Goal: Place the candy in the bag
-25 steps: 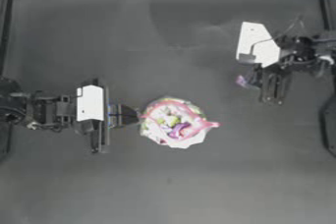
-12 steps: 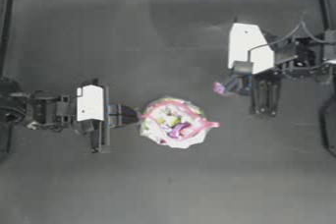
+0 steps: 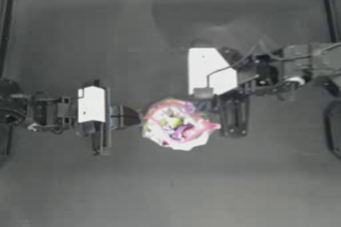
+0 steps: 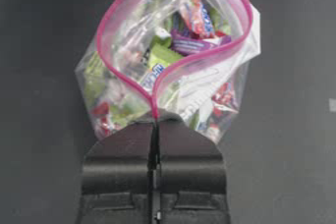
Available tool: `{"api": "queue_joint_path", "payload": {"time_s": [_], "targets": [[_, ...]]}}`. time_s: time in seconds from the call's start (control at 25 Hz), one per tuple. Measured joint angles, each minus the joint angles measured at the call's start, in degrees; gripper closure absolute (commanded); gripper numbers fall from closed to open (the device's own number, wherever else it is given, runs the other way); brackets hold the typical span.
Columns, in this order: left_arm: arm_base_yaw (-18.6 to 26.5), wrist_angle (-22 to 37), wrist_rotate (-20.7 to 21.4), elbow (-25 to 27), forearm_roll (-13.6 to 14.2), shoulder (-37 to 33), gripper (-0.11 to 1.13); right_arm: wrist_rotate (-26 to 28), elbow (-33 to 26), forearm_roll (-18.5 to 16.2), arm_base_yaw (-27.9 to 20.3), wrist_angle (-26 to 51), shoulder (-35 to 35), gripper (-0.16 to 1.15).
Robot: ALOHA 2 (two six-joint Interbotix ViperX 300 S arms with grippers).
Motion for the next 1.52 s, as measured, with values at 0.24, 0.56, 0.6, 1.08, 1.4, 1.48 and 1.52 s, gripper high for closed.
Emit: {"api": "queue_joint_path", "payload": {"time_s": [0.24,0.56,0.6,1.08,1.4,1.48,1.52], "targets": [[0.0,0.0,0.1,0.0,0.0,-0.1,0.98,-0.1,-3.0,-0.1,1.6,-0.1,4.9,0.80],[0.0,0.0,0.0,0.0,-0.1,-0.1,0.98,-0.1,-3.4,0.3,2.0,-2.0,9.0,0.80],[0.0,0.0,0.0,0.0,0.0,0.0,0.98,-0.1,-3.4,0.3,2.0,-2.1,9.3,0.80],[-0.4,0.0,0.1,0.0,0.0,-0.1,0.98,0.0,-3.4,0.4,2.1,-3.3,12.8,0.79],[-0.4,0.0,0.1,-0.1,-0.1,-0.1,0.98,0.4,-3.6,0.3,2.0,-3.3,14.1,0.75],[-0.6,0.0,0.1,-0.1,0.0,-0.1,0.98,0.3,-3.6,0.2,2.0,-3.4,14.1,0.69],[-0.6,0.1,0.0,-0.1,0.0,-0.1,0.98,0.4,-3.6,0.2,2.0,-3.4,14.1,0.66]]}}
